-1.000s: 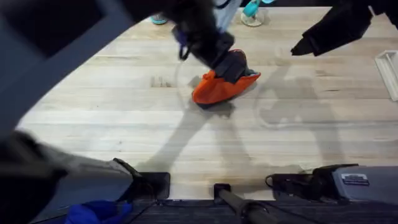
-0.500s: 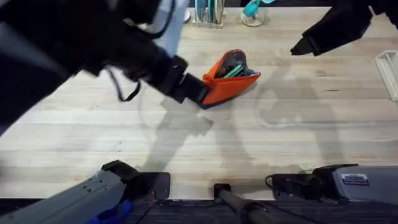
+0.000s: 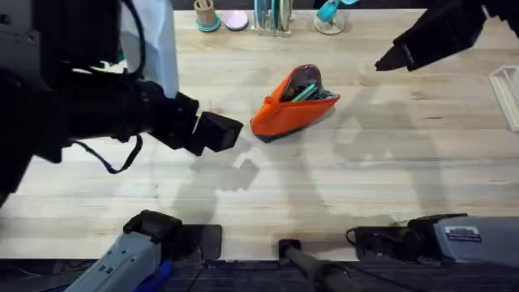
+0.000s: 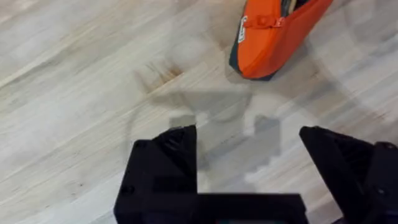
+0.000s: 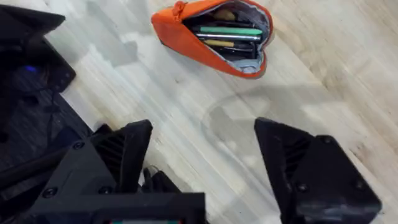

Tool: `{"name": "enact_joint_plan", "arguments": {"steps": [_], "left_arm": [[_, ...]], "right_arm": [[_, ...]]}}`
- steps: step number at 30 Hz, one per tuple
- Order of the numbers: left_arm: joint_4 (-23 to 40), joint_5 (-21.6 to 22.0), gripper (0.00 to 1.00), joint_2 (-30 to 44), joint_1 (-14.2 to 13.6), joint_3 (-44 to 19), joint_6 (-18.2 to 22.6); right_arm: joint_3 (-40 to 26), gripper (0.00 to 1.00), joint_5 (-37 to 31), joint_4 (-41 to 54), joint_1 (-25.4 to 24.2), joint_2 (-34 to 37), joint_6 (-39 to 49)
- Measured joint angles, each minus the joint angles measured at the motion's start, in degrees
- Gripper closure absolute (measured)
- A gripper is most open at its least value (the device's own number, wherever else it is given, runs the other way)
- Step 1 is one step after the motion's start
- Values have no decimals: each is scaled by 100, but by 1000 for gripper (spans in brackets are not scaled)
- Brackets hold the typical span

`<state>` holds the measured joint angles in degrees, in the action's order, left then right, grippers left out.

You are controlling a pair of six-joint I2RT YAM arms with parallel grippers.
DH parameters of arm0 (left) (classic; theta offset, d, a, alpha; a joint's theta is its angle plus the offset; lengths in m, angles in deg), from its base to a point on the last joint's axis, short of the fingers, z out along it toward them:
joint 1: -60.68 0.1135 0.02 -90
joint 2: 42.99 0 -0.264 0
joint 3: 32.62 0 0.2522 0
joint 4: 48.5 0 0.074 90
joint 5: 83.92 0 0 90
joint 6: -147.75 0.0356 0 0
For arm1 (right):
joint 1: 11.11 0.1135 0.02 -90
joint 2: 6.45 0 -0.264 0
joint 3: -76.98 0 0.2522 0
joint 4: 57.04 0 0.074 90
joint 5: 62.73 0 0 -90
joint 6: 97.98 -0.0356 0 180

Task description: Unzip the bag, pick up the pens from the table one at a time and place them inside, then zip the bag closed.

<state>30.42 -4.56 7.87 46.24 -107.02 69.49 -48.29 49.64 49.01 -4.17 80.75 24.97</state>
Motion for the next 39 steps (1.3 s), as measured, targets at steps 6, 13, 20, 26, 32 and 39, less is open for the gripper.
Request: {"name": "enact_joint_plan", "arguments": {"steps": [6, 13, 20, 26, 32, 39], "left_arm": [[-26, -149, 8, -41, 308, 21, 130], [-122, -839, 8, -41, 690, 30, 468], [-291, -1711, 8, -41, 1226, 61, 882], [-517, -2642, 8, -41, 1641, 575, 1395], [-1122, -3266, 8, -41, 1942, 1180, 1775], [-1763, -3656, 7, 78, 2144, 1643, 2352]], "right_arm": [[2, 5, 0, 0, 0, 2, -8], [0, 6, 20, -4, 0, 2, -96], [0, 6, 126, -11, 0, 2, -127], [0, 6, 565, -201, 0, 2, -317], [0, 6, 688, -450, 0, 2, -913], [0, 6, 732, -543, 2, 2, -1193]]}}
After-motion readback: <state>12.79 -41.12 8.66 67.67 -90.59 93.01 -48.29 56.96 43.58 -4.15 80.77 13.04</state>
